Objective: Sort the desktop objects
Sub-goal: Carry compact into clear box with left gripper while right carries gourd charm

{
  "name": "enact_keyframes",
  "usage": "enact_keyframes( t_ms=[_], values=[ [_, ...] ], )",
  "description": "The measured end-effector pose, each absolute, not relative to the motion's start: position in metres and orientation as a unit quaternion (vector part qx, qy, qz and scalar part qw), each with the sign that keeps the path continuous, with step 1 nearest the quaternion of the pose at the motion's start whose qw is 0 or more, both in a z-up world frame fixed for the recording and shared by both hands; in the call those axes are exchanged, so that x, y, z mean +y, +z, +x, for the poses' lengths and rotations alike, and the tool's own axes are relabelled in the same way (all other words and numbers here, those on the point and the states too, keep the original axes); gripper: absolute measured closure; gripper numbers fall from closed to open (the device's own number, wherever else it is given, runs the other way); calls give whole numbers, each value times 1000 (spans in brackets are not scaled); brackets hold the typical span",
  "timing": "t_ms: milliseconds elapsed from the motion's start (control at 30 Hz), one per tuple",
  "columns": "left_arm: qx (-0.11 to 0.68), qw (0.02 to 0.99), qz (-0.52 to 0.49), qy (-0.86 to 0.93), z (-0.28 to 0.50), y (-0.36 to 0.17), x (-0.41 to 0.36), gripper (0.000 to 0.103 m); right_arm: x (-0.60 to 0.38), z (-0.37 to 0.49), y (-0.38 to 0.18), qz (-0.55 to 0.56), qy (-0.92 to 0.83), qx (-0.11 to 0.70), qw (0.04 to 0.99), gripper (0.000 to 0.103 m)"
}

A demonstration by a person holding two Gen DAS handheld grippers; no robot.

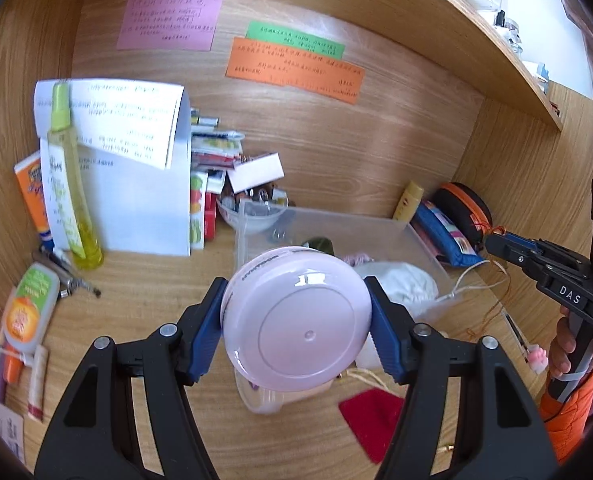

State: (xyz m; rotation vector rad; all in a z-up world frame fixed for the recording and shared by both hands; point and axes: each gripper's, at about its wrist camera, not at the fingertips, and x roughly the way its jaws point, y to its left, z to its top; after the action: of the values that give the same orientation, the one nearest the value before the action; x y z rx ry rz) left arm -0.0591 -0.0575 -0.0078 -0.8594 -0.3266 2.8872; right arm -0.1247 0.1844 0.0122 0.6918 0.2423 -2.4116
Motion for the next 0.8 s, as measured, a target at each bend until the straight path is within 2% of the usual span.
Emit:
enact_keyframes(
  t_ms=[533, 800],
  values=[
    [-96, 51, -278, 954, -110, 13, -52, 38, 147, -168, 47, 228, -914, 110, 316, 85],
    [-90, 54, -295, 950, -130, 2, -46, 37, 138, -188, 26, 258, -908, 116, 311, 85]
  ],
)
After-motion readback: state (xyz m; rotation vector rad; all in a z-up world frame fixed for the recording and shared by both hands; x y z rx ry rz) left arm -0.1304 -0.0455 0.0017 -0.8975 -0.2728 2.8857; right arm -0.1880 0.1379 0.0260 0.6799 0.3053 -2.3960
